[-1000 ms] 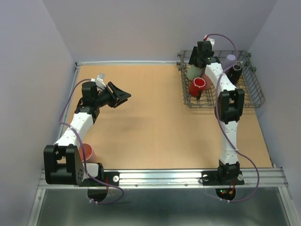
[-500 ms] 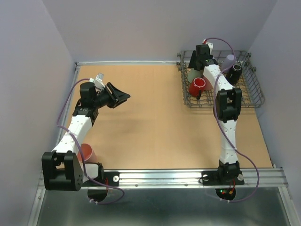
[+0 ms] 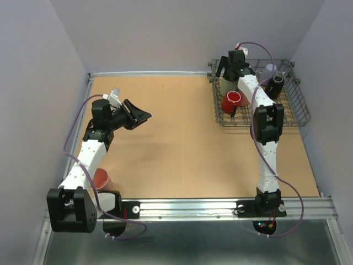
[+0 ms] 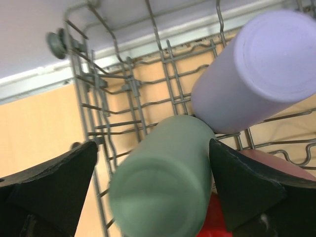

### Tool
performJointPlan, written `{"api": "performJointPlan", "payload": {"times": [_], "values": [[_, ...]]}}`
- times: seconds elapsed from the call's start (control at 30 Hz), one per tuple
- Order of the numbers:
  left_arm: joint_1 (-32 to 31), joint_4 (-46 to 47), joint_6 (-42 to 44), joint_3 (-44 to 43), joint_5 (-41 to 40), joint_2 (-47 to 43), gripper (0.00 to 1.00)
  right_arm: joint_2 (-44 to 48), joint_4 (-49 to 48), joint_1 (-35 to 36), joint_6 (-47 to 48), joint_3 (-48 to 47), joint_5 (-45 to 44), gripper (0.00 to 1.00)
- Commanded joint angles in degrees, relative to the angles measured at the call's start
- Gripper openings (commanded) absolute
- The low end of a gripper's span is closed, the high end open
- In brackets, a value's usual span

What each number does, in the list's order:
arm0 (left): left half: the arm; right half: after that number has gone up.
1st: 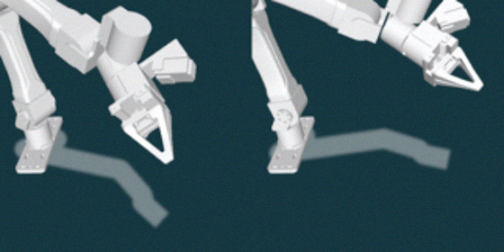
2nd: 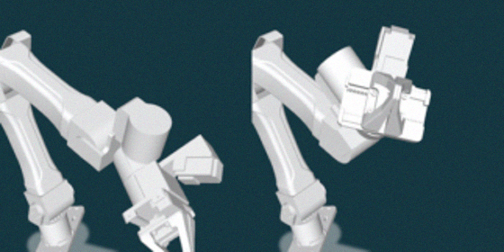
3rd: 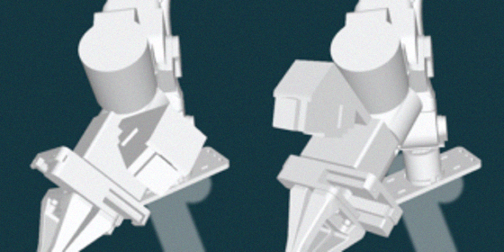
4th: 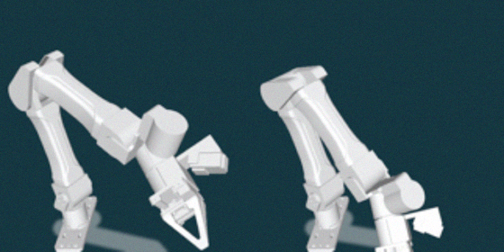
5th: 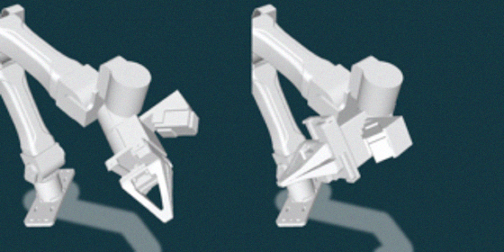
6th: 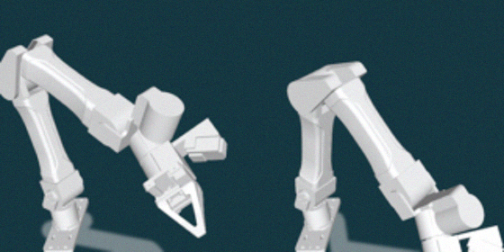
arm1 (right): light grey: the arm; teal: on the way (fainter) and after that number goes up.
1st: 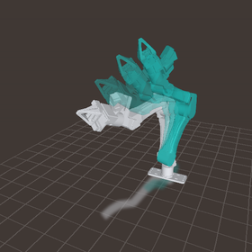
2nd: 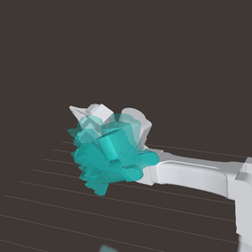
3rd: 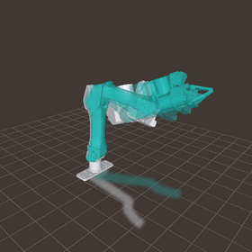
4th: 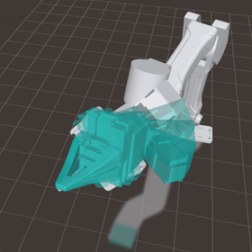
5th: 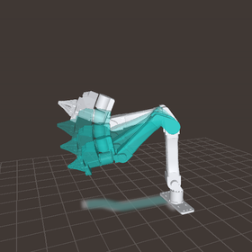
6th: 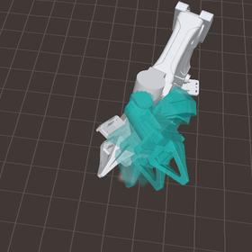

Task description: Load the cups into the dish rack

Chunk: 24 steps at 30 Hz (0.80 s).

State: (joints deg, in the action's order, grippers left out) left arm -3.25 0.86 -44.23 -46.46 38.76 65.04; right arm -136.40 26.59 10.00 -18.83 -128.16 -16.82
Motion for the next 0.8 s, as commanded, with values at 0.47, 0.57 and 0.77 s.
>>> {"api": "performJointPlan", "payload": {"times": [0.47, 0.57, 0.77], "values": [[0.35, -35.53, 11.26, -10.14, -24.92, -5.01, 0.46, 31.16, -2.86, 0.90, -6.99, 17.75, 3.27, 1.00], [0.35, -45.31, 11.53, -14.26, -32.52, -4.83, 0.46, 37.59, -2.95, 2.21, -10.52, 24.87, 6.71, 1.00], [0.43, -60.80, 8.99, -19.55, -47.37, -3.60, 0.46, 49.02, -3.21, 9.24, -14.74, 40.95, 8.29, 1.00]]}}
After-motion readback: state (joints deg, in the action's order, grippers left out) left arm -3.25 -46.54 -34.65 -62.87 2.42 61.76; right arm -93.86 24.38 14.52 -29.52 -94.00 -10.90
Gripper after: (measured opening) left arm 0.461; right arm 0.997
